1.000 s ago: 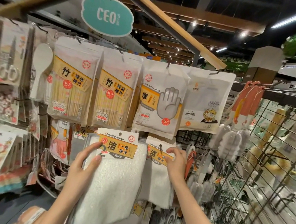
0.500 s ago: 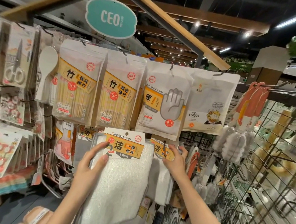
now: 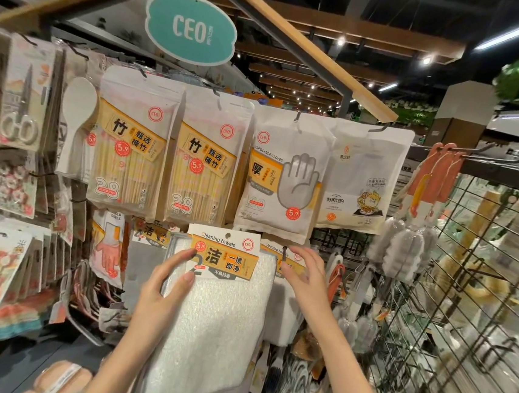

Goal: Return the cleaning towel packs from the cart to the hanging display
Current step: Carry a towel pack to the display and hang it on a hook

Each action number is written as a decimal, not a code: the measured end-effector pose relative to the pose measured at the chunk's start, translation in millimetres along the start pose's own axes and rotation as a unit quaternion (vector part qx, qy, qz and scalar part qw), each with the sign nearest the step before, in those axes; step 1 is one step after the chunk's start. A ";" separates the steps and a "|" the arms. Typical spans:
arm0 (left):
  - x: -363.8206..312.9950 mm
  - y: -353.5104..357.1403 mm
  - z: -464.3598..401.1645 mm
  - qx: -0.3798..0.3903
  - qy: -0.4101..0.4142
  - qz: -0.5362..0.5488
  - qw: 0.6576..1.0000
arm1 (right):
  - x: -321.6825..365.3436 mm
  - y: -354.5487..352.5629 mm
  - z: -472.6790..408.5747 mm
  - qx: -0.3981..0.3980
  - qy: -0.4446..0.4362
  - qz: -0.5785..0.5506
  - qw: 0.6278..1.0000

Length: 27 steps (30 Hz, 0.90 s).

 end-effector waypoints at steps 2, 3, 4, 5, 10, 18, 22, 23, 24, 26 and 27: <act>-1.1 3.7 1.2 0.004 0.002 0.007 1.000 | 20.2 12.7 12.4 0.043 -0.015 -0.020 0.999; -1.1 5.5 2.1 0.005 0.003 0.011 1.000 | 27.7 19.4 17.5 0.063 -0.018 -0.020 0.998; -1.2 6.8 3.2 0.006 0.005 0.014 1.000 | 33.2 25.3 21.6 0.078 -0.021 -0.013 0.997; -1.1 7.7 4.2 0.005 0.006 0.016 1.000 | 36.7 30.4 24.4 0.088 -0.023 -0.002 0.996; 0.9 8.2 7.9 0.000 0.004 0.029 1.000 | 34.5 36.6 30.8 0.067 0.001 -0.016 0.998; -0.2 4.8 6.6 -0.013 0.003 0.039 0.999 | 31.5 32.6 32.8 0.036 0.001 -0.069 0.997; 1.6 3.6 6.9 -0.027 -0.016 0.070 0.997 | 31.8 35.4 33.9 0.040 0.012 -0.065 0.997; 1.9 4.0 7.4 -0.026 -0.020 0.077 0.996 | 32.4 35.8 33.9 0.033 0.009 -0.046 0.998; 1.6 4.3 7.9 -0.023 -0.022 0.077 0.997 | 32.4 35.6 33.8 0.029 0.009 -0.041 0.999; -1.1 5.2 7.9 -0.017 -0.022 0.071 0.997 | 30.5 35.9 33.5 0.037 0.012 -0.060 0.997; -2.0 6.0 7.6 -0.013 -0.023 0.074 0.997 | 29.5 35.9 33.8 0.044 0.013 -0.073 0.996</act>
Point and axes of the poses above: each hand's wrist, its own z-axis away from the middle knuckle, its own y-axis out of the palm, x = y × z, the point moved 10 cm from there along -z, towards the middle knuckle, and after that the axes turned 10 degrees about y, right-handed, at the moved point
